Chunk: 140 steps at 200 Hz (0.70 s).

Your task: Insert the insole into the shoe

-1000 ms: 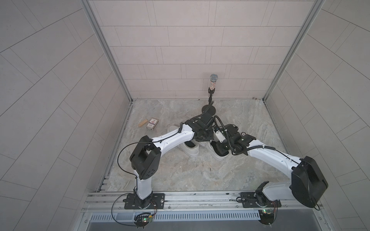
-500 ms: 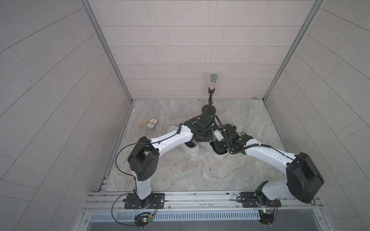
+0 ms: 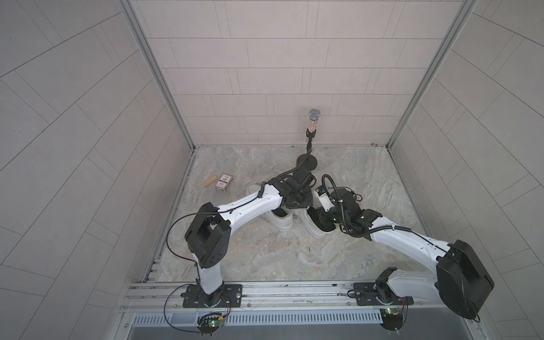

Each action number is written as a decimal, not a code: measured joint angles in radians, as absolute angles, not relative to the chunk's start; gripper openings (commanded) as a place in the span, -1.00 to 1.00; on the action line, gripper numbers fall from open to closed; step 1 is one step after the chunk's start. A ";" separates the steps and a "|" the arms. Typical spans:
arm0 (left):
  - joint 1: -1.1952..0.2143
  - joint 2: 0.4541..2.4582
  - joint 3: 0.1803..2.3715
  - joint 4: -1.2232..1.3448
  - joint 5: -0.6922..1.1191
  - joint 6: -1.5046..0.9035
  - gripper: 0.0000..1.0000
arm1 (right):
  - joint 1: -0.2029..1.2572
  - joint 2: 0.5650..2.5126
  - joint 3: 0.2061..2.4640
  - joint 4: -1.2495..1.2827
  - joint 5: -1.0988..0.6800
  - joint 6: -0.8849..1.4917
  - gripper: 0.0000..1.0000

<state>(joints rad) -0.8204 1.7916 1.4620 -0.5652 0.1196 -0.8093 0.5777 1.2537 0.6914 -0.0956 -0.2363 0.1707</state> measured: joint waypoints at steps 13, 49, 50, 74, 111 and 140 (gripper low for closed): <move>-0.820 1.791 1.454 -0.558 0.123 -0.812 -1.00 | 0.578 1.263 0.691 -0.076 -0.241 0.150 -1.00; -0.810 1.790 1.434 -0.542 0.138 -0.822 -1.00 | 0.582 1.313 0.706 -0.044 -0.247 0.107 -1.00; -0.810 1.790 1.433 -0.542 0.138 -0.823 -1.00 | 0.582 1.314 0.707 -0.044 -0.247 0.106 -1.00; -0.802 1.783 1.421 -0.525 0.140 -0.833 -1.00 | 0.582 1.350 0.724 -0.020 -0.233 0.093 -1.00; -0.801 1.770 1.398 -0.502 0.143 -0.838 -1.00 | 0.585 1.399 0.743 0.017 -0.191 0.054 -1.00; -0.801 1.770 1.394 -0.492 0.152 -0.838 -1.00 | 0.586 1.431 0.757 0.039 -0.170 0.032 -1.00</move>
